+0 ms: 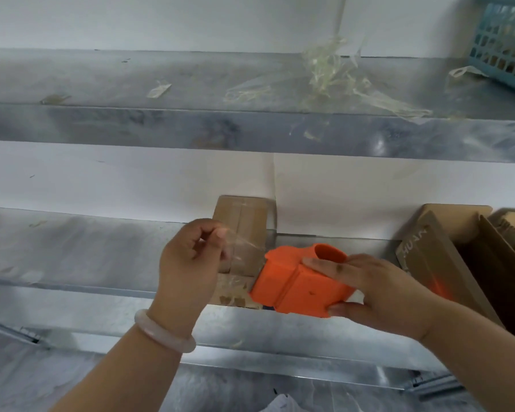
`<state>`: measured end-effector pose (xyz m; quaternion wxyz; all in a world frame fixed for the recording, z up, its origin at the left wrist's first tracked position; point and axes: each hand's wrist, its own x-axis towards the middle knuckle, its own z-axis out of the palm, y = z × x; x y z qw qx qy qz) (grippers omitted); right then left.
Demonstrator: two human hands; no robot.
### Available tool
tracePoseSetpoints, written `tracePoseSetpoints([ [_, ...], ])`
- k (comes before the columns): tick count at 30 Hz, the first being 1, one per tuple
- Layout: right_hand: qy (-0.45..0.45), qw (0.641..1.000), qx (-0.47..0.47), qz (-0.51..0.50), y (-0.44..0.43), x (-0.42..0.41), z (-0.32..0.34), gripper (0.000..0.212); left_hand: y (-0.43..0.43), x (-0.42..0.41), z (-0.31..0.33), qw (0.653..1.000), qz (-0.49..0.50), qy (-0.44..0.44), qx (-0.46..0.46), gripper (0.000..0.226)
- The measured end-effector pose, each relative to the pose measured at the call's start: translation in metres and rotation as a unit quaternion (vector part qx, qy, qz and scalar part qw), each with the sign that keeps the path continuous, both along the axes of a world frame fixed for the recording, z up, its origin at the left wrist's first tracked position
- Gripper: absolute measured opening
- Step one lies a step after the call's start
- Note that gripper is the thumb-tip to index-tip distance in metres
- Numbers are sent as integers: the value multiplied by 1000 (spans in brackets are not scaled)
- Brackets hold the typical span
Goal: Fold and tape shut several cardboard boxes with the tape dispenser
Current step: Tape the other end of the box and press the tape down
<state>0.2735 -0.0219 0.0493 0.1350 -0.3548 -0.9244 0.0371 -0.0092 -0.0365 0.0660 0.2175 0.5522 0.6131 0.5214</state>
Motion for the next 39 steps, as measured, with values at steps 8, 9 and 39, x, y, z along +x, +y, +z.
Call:
tracePoseSetpoints([
  [8, -25, 958, -285, -9, 22, 1, 17, 90, 11, -31, -37, 968, 89, -191, -139, 15],
  [9, -32, 955, -294, -9, 24, 3, 17, 90, 11, -35, -40, 962, 92, -208, -149, 14],
  [39, -61, 926, -368, -59, 42, 11, 12, 87, 23, -49, -84, 950, 116, -169, -235, 7],
])
